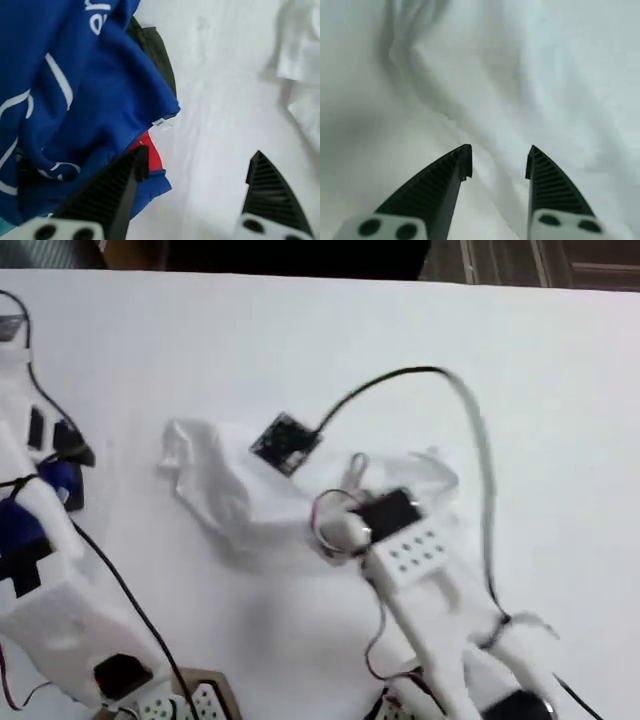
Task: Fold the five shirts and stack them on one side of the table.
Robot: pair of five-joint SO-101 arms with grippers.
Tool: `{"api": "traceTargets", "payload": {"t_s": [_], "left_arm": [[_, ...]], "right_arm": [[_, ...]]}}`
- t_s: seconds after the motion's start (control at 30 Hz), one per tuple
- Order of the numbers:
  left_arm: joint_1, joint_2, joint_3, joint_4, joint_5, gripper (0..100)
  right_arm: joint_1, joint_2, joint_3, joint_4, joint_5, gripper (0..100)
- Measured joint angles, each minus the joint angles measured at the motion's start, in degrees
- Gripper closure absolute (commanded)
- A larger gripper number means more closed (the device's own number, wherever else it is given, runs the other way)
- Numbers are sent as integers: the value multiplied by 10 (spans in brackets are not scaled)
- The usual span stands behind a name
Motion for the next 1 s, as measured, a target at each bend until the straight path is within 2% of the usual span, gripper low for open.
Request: {"api": "traceTargets", "payload": {"t_s": [0.17,0.37,0.43,0.53,0.6,0.8,1.0], "left_arm": [[-11,0,0,0,0,672],[-12,0,0,0,0,672],[-12,0,0,0,0,672],[-12,0,0,0,0,672],[-12,0,0,0,0,672],[-12,0,0,0,0,672],[-12,0,0,0,0,672]], "right_arm": [[-35,140,-4,-62,-18,815],[-23,301,-75,-69,-22,819],[5,340,-104,-69,-22,849],[62,373,-147,-62,-22,988],[108,376,-174,-50,-22,961],[240,380,-288,22,-22,978],[300,380,-424,122,-22,973]]}}
